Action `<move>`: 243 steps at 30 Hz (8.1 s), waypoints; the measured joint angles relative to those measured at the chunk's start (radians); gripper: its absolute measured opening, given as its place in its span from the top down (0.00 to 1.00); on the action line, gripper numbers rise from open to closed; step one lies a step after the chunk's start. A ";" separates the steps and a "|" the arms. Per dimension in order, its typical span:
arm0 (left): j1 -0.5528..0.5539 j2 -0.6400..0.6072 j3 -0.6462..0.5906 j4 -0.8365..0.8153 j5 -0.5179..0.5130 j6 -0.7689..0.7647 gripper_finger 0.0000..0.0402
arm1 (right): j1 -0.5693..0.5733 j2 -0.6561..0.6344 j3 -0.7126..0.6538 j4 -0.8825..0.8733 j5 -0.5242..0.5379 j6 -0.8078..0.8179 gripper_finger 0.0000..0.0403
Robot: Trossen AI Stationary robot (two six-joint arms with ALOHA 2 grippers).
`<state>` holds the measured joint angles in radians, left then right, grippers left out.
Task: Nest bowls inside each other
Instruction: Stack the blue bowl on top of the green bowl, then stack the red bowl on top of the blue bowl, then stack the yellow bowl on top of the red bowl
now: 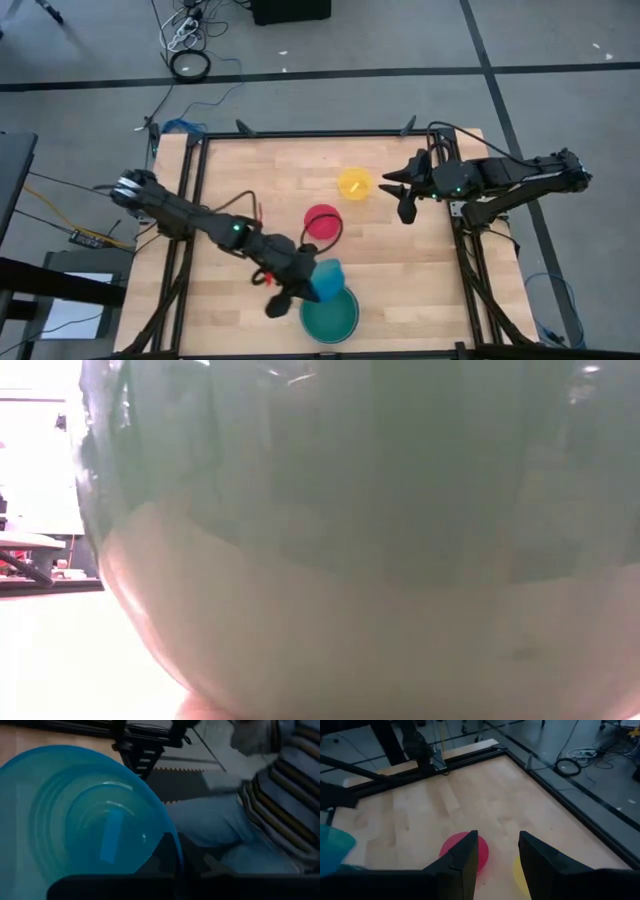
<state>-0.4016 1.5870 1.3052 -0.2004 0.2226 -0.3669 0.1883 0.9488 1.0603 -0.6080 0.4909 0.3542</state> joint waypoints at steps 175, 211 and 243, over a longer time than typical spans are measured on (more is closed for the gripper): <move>0.103 -0.174 -0.080 -0.905 -0.931 -0.638 0.63 | 0.365 0.961 0.656 -0.093 -0.572 -0.060 0.95; 0.007 -0.174 -0.080 -0.908 -0.938 -0.719 0.63 | -0.288 0.785 0.512 -0.396 -0.331 -0.141 0.65; 0.001 -0.174 -0.080 -0.901 -0.971 -0.717 0.63 | -0.526 0.785 0.023 0.141 -0.548 -0.163 0.61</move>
<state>-0.4007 1.4128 1.2255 -1.1011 -0.7485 -1.0843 -0.3382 1.7340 1.0836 -0.4675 -0.0574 0.1909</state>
